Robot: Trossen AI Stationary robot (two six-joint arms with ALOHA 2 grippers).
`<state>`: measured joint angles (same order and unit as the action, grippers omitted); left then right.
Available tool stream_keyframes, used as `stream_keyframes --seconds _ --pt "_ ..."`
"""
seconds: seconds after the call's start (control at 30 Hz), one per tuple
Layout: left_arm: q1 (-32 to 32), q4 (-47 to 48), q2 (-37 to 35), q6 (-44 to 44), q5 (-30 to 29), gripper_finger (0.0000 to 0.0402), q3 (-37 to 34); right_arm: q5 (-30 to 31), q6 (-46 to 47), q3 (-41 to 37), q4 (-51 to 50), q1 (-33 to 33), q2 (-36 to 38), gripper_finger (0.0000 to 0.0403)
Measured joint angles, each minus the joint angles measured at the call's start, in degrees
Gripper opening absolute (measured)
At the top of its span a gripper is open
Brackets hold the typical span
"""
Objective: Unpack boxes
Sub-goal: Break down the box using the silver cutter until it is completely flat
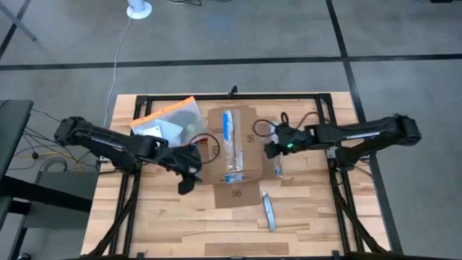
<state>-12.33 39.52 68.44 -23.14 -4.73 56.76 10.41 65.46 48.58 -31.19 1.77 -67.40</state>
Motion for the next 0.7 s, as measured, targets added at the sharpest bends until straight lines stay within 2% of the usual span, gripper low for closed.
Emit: stream_keyframes --seconds 0.13,0.23,0.3,0.4,0.5,0.57,0.7 --pt "2.45 9.69 -3.31 5.70 -9.92 0.0237 5.19 1.03 4.83 0.00 0.82 8.05 3.16 0.0159" --pt "7.44 10.80 -5.43 11.67 -18.22 0.0237 6.03 8.56 5.07 0.02 8.74 15.81 1.21 0.0159" --pt "11.84 9.57 -6.17 15.71 -19.52 0.0237 5.77 13.03 7.86 0.02 12.81 20.16 -1.93 0.0159" --pt "19.32 8.96 -5.63 20.78 -15.72 0.0237 5.54 13.27 17.80 0.00 17.23 24.66 -7.88 0.0159" --pt "25.05 3.20 -4.44 25.39 -9.35 0.0237 3.42 14.02 24.48 -0.04 25.24 28.19 -14.40 0.0159" --pt "28.37 -1.73 -3.30 28.18 -4.54 0.0237 1.56 14.58 24.94 -0.01 31.29 28.24 -18.69 0.0159" --pt "33.21 -11.32 1.09 30.35 3.36 0.0237 -2.03 15.49 28.12 -0.07 33.59 25.36 -25.81 0.0159"
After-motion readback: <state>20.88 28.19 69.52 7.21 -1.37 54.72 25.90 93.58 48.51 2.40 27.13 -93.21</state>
